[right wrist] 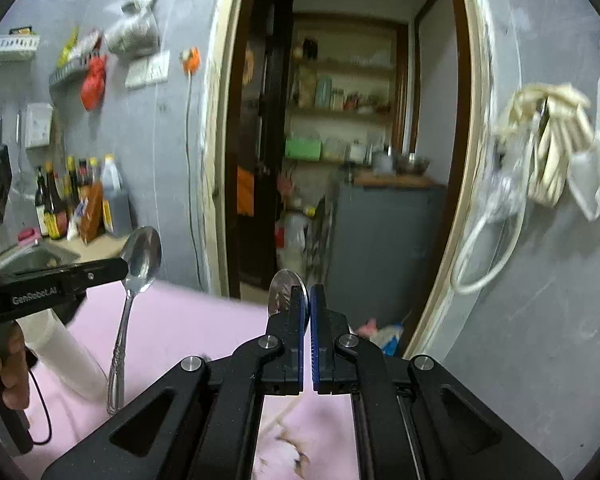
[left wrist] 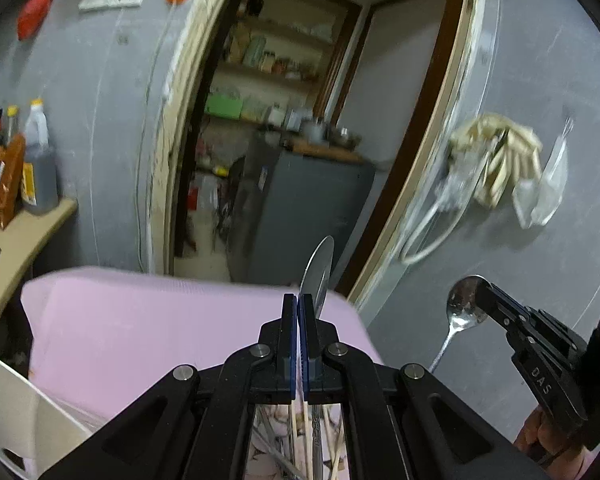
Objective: Organize utensils
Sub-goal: 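Lift both held spoons and carry them over the white utensil holder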
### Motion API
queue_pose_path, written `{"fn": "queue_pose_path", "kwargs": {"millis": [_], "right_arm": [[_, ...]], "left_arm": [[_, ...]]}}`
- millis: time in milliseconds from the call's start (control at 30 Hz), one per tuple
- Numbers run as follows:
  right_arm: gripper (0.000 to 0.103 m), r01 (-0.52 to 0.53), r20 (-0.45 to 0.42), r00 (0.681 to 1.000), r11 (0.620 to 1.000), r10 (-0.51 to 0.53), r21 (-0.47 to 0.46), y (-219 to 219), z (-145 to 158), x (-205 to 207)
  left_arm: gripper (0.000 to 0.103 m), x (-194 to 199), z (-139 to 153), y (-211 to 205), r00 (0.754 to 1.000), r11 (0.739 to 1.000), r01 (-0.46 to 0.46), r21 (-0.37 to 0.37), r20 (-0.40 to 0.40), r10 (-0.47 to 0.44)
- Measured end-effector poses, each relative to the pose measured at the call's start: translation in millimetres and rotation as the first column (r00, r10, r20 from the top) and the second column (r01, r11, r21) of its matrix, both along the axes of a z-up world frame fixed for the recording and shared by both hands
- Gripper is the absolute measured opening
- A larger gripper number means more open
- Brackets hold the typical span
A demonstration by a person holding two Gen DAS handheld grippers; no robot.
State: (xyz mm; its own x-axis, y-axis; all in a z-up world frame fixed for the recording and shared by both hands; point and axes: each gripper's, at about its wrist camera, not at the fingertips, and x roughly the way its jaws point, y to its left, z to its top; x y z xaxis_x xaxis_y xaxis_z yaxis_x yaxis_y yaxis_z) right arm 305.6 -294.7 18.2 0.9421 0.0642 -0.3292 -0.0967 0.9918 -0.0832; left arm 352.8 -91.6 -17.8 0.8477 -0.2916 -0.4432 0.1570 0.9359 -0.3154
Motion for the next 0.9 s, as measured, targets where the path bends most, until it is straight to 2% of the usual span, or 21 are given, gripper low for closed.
{"fn": "queue_pose_path", "kwargs": {"millis": [167, 367, 500, 600, 733, 900], "right_arm": [[0.003, -0.029, 0.077, 0.997, 0.999, 0.027, 0.023, 41.2, 38.3, -17.4], [0.003, -0.090, 0.143, 0.986, 0.995, 0.085, 0.033, 115.4, 54.6, -23.9], [0.003, -0.114, 0.186, 0.977, 0.993, 0.109, 0.014, 166.1, 48.5, -30.5], [0.003, -0.111, 0.209, 0.971, 0.993, 0.117, -0.040, 199.7, 38.5, -35.1], [0.003, -0.092, 0.225, 0.967, 0.987, 0.119, -0.129, 237.0, 15.9, -41.9], [0.003, -0.082, 0.190, 0.975, 0.979, 0.117, -0.186, 260.6, -12.4, -41.1]], "left_arm": [[0.002, -20.8, 29.8, 36.5, 0.997, 0.999, -0.045, -0.013, 0.064, 0.046], [0.002, -41.9, 51.8, 103.1, 0.984, 0.990, -0.139, -0.009, 0.108, 0.139], [0.002, -57.2, 56.6, 145.9, 0.966, 0.976, -0.217, -0.007, 0.139, 0.216], [0.002, -67.8, 54.5, 180.0, 0.945, 0.959, -0.284, -0.010, 0.166, 0.282], [0.002, -75.8, 39.6, 208.4, 0.921, 0.940, -0.340, 0.001, 0.204, 0.333], [0.002, -82.6, 14.7, 228.6, 0.894, 0.921, -0.390, -0.010, 0.236, 0.382]]}}
